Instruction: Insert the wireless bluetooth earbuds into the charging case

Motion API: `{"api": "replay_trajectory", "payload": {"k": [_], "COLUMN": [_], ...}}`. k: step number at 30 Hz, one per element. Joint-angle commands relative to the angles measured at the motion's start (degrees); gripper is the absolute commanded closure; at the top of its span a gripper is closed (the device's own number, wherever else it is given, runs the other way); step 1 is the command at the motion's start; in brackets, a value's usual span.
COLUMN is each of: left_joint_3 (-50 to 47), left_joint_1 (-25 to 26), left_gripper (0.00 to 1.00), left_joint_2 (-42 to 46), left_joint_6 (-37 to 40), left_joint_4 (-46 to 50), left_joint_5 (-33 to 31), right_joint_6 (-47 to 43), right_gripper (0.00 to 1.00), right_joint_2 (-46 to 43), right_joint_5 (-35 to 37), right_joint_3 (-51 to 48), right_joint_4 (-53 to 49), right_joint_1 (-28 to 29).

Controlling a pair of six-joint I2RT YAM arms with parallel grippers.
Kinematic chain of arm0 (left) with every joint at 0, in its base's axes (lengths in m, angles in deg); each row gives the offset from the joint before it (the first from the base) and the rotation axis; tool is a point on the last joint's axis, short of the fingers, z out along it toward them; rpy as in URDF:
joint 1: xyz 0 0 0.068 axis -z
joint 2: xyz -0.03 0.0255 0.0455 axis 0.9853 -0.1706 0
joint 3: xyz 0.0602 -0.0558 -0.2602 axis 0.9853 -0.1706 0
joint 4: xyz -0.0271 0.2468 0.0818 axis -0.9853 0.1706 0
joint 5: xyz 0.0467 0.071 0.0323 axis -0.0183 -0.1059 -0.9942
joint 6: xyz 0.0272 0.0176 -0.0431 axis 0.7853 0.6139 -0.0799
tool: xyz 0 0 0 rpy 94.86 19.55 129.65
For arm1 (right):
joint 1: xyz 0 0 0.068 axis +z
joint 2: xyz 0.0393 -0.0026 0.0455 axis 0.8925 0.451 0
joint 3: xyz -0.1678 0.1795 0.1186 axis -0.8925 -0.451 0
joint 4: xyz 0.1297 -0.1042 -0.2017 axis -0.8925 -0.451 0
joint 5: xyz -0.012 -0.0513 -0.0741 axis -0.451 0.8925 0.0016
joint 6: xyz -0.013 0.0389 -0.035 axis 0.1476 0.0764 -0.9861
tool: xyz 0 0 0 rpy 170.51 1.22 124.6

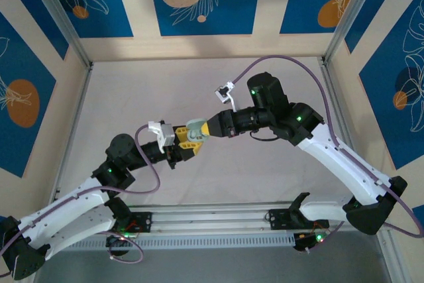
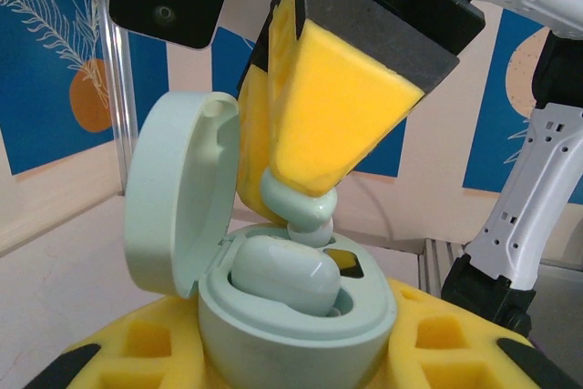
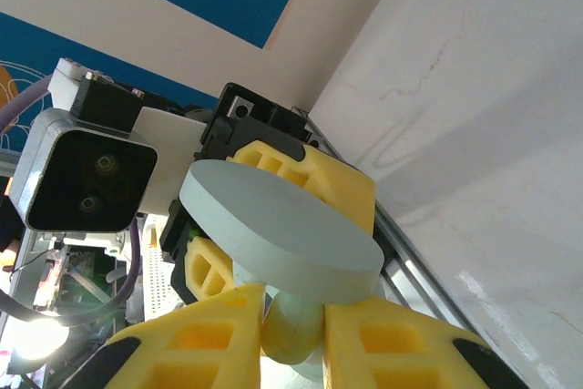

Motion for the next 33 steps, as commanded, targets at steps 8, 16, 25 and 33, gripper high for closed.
{"api": "replay_trajectory", "payload": {"k": [8,16,25,33], "left_joint_3": [1.7,1.6,1.5,1.5], "left_joint_1": [0.2,0.2,0.2,0.2], "left_gripper": [0.70,0.70,0.70,0.70], "left_joint_2": [0.0,0.1,0.0,0.0], "left_joint_6": [-1.0,-0.8,-0.9,-0.1], "left_joint_4": [-3.8,-3.5,-3.4,-2.4], "left_joint_5": [0.8,0.7,0.3,-0.3], "right_joint_6": [-1.4,-1.4,-0.5,0.2], "right_gripper": [0.69,0.66,0.62,0.55], "right_joint_2": [0.7,0.4,0.0,-2.6], "right_joint_5": [2.6,4.0,6.5,7.4], "right_joint_3": [0.2,1.2,2.2,2.1], "right_joint_4": [-3.9,-4.8,-6.0,-5.3], "right_joint_1": [-0.2,-0.3,0.1,0.1]}}
